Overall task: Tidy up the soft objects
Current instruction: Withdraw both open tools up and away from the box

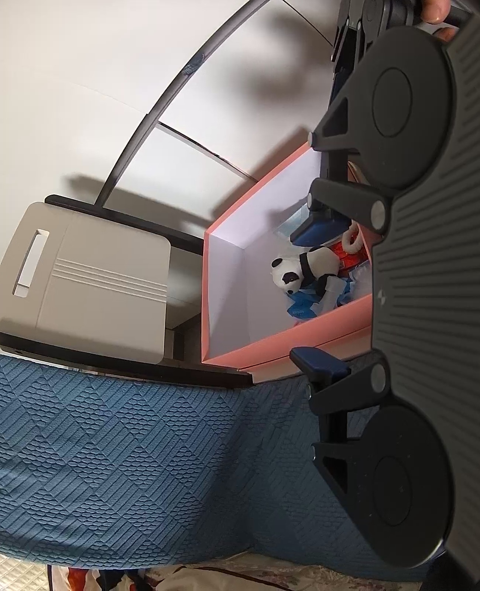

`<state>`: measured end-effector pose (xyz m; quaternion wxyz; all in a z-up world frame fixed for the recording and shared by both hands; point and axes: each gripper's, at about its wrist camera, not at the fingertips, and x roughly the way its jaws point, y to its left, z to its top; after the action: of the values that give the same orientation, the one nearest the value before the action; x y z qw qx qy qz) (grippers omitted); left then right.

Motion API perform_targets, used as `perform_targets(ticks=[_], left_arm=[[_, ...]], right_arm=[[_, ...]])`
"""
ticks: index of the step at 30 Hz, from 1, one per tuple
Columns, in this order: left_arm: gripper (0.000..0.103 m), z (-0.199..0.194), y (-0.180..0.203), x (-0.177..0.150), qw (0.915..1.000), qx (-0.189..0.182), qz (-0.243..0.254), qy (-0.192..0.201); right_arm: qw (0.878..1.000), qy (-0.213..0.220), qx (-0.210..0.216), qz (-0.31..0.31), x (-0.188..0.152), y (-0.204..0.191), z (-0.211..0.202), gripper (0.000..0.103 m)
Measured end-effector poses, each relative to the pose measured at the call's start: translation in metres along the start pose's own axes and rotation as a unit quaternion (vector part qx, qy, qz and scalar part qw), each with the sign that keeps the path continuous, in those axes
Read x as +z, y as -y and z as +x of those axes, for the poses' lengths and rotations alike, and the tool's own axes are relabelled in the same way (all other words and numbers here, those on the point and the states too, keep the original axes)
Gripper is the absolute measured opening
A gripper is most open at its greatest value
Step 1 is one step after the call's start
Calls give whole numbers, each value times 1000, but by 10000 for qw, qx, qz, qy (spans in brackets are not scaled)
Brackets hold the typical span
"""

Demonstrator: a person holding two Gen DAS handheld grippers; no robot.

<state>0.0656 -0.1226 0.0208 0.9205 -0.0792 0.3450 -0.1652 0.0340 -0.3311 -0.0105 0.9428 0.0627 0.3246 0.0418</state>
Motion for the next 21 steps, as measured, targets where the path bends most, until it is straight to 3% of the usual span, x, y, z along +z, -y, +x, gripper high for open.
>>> perform_targets(ticks=[12, 16, 18, 19, 20, 21], left_arm=[[66, 3, 1, -11, 9999, 36, 19, -164], [95, 4, 0, -11, 9998, 43, 1, -185], [100, 5, -1, -12, 9998, 84, -3, -198], [101, 6, -2, -12, 9996, 157, -32, -213], [102, 6, -3, -13, 9994, 236, -70, -235], [102, 8, -3, -14, 9992, 272, -89, -265]], right_arm=[[9999, -99, -108, -27, -9, -2, 2, 52], [9998, -97, -165, 12, -9, 1, 2, 52], [9998, -127, -171, 41, -8, 3, 4, 68], [9998, -114, -182, 63, -7, 4, 5, 86], [9997, -59, -212, 84, -7, 5, 4, 92], [9997, -27, -236, 98, -7, 6, 3, 92]])
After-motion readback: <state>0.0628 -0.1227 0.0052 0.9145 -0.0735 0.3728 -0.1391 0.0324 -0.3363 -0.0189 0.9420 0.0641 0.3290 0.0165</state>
